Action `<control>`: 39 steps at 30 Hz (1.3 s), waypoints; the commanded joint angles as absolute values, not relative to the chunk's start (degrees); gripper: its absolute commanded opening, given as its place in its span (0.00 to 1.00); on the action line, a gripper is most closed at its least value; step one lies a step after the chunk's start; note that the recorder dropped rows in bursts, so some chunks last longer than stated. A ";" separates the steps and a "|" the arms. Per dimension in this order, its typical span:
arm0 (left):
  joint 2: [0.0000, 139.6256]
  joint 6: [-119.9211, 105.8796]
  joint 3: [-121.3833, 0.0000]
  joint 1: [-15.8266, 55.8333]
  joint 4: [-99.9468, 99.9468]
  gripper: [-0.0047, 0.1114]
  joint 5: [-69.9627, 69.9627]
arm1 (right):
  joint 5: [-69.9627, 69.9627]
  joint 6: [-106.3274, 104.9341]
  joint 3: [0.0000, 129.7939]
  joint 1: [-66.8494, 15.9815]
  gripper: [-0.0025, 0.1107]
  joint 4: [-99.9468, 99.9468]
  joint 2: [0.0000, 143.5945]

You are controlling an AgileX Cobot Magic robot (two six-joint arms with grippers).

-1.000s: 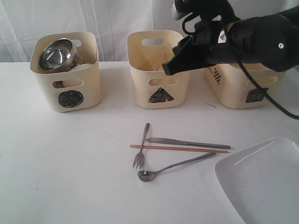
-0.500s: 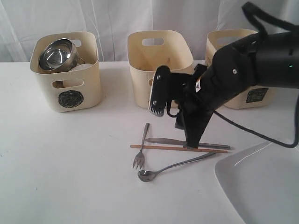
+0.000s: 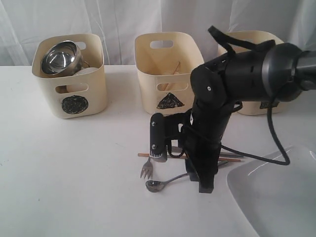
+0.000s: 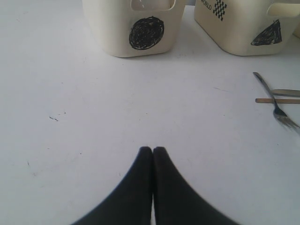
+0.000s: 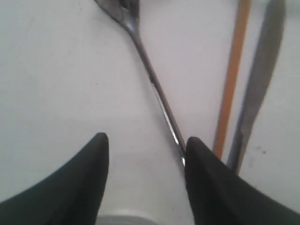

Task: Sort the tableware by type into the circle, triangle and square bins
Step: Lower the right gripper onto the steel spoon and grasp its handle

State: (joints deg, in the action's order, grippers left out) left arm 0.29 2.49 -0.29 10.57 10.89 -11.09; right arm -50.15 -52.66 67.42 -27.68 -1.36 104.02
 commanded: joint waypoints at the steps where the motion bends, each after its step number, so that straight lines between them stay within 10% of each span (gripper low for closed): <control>1: 0.00 2.73 0.00 10.45 11.07 0.04 -11.08 | -52.82 -56.16 69.51 -28.73 0.44 1.59 106.36; 39: 0.00 2.73 0.00 10.45 11.07 0.04 -11.08 | -47.19 -67.72 70.27 -29.35 0.33 0.00 114.70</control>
State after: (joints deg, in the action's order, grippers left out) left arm 0.29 2.49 -0.29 10.57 10.89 -11.09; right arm -47.83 -67.19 70.24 -29.21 0.38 113.64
